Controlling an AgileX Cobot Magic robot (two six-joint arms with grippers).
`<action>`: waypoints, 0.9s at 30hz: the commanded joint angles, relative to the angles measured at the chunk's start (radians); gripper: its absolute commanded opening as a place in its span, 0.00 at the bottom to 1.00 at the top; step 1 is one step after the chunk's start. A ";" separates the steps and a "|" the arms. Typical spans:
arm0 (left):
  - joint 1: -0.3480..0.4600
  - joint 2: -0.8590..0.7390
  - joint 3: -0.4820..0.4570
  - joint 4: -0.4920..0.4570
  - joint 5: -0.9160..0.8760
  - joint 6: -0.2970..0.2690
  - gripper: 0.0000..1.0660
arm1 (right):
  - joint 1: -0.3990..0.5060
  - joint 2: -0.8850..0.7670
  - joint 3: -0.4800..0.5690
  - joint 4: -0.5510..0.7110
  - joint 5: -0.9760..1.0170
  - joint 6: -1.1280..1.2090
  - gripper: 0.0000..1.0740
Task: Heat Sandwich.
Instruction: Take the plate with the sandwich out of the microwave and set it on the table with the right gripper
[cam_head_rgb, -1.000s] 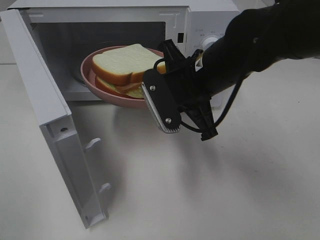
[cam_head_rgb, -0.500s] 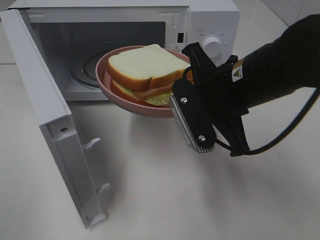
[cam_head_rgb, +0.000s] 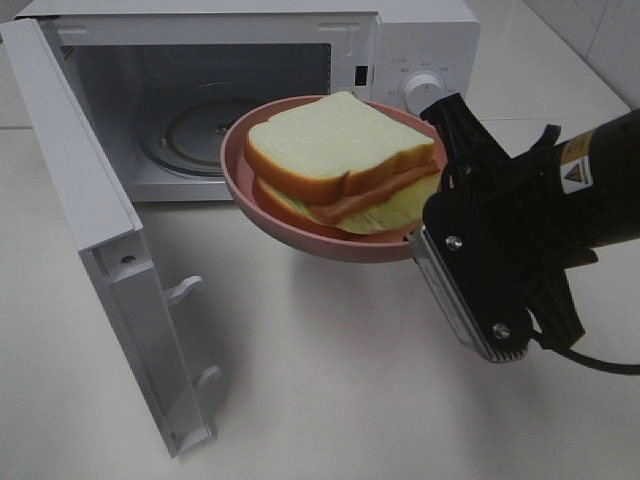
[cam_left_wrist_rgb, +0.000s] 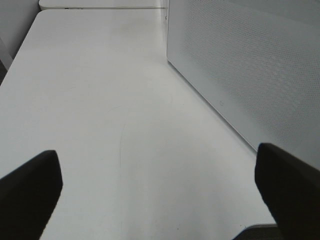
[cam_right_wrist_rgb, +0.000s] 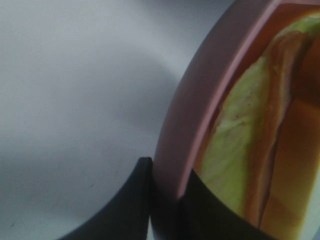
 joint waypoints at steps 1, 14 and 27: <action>-0.004 -0.009 0.002 -0.002 -0.009 -0.001 0.94 | 0.003 -0.058 0.014 -0.030 0.006 0.022 0.00; -0.004 -0.009 0.002 -0.002 -0.009 -0.001 0.94 | 0.003 -0.225 0.110 -0.173 0.104 0.206 0.00; -0.004 -0.009 0.002 -0.002 -0.009 -0.001 0.94 | 0.003 -0.303 0.189 -0.295 0.170 0.373 0.00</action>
